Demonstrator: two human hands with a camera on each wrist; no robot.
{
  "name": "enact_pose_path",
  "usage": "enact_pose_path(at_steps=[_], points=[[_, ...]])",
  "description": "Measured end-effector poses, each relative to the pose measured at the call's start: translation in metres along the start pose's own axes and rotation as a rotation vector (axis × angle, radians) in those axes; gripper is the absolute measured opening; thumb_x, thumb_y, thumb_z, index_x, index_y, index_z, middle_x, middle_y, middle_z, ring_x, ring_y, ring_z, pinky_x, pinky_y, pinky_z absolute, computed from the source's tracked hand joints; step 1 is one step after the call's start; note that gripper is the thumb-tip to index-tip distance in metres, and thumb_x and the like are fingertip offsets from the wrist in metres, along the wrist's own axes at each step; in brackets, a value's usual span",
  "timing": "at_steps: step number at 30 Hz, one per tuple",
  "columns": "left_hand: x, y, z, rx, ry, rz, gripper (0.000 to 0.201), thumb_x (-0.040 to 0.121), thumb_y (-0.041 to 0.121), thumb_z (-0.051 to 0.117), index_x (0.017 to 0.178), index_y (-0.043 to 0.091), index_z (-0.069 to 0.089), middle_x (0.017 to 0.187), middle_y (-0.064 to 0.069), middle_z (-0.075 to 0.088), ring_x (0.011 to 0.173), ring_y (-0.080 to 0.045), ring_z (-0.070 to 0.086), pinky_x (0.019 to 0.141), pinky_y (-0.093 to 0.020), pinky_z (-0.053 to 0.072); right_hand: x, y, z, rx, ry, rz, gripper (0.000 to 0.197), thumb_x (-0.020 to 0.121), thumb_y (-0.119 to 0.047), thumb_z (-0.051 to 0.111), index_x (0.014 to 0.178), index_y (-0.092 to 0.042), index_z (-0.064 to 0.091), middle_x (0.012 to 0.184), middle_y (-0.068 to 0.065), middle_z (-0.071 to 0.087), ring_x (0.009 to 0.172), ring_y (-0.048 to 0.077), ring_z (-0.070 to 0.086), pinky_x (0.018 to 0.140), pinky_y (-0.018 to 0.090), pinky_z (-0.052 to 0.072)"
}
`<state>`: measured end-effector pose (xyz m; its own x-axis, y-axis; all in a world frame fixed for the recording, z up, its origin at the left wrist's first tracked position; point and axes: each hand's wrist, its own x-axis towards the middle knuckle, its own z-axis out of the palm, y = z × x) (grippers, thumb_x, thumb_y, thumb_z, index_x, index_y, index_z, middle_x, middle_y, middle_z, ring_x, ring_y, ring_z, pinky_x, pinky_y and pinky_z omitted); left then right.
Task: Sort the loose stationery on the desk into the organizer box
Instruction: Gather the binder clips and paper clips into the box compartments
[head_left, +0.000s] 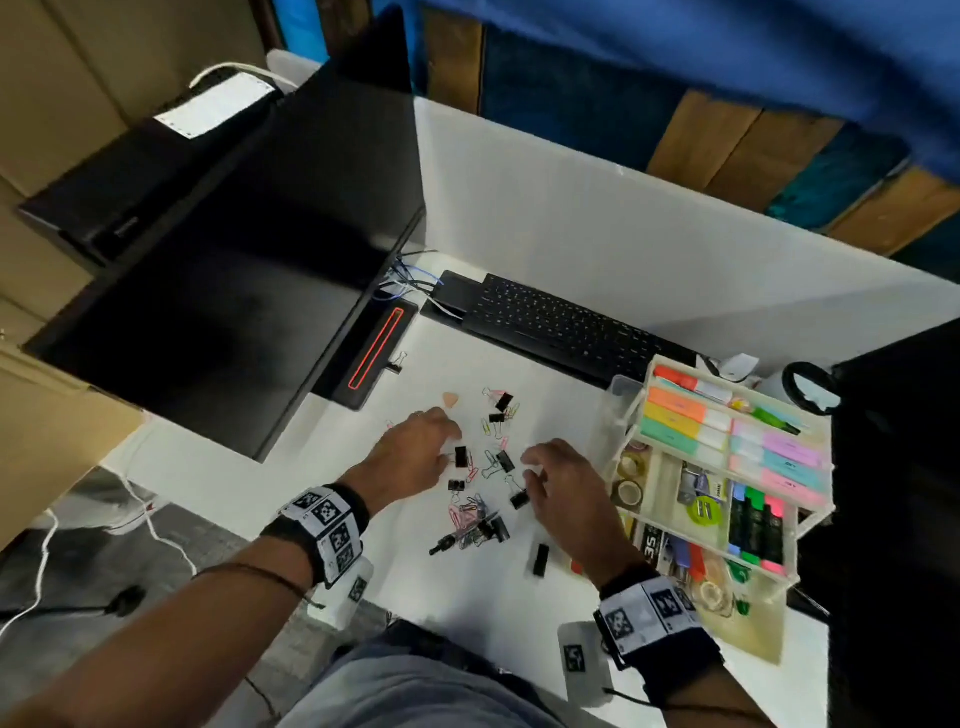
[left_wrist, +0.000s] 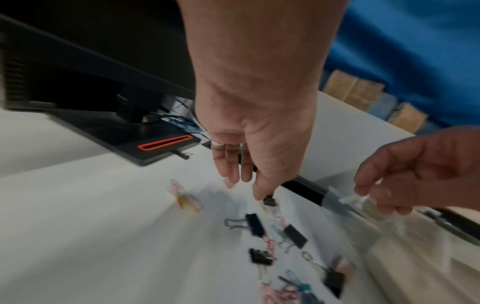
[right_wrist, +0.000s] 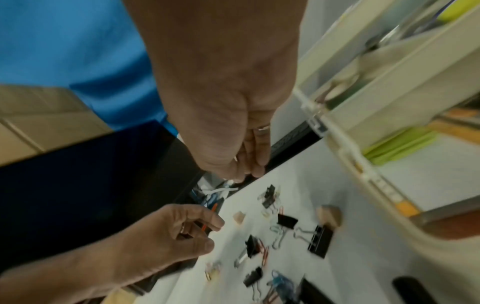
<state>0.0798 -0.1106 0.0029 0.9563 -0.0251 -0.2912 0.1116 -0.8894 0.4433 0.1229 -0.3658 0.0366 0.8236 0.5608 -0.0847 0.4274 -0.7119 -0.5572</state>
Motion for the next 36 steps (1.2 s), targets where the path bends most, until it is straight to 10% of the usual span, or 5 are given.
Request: enact_pose_path(at_steps=[15,26,36], points=[[-0.012,-0.079,0.019,-0.109,-0.114,-0.009,0.038,0.091,0.016,0.07,0.129,0.018,0.062,0.128,-0.002,0.054,0.116,-0.024,0.052,0.097,-0.038,0.048,0.013,0.002,0.075,-0.275,-0.603,0.155,0.064,0.074,-0.037,0.087,0.13,-0.025,0.058,0.124,0.001,0.062,0.114,0.024,0.06,0.094,0.036,0.051],[-0.015,-0.087,0.027,-0.144,-0.137,0.012,0.034,0.09,0.015,0.07,0.123,0.019,0.064,0.12,0.002,0.053,0.106,-0.02,0.058,0.091,-0.037,0.052,0.0,0.009,0.081,-0.268,-0.467,0.204,0.018,0.089,-0.021,0.07,0.104,-0.019,0.062,0.1,0.004,0.07,0.087,0.025,0.07,0.065,0.027,0.047],[0.039,-0.058,0.008,-0.179,0.07,0.031,0.052,0.086,-0.001,0.062,0.133,0.023,0.059,0.132,-0.001,0.049,0.115,-0.024,0.051,0.092,-0.04,0.054,0.016,0.013,0.063,-0.248,-0.206,0.405,0.044,0.087,-0.003,0.068,0.128,-0.01,0.056,0.123,0.016,0.049,0.102,0.035,0.064,0.086,0.036,0.057]])
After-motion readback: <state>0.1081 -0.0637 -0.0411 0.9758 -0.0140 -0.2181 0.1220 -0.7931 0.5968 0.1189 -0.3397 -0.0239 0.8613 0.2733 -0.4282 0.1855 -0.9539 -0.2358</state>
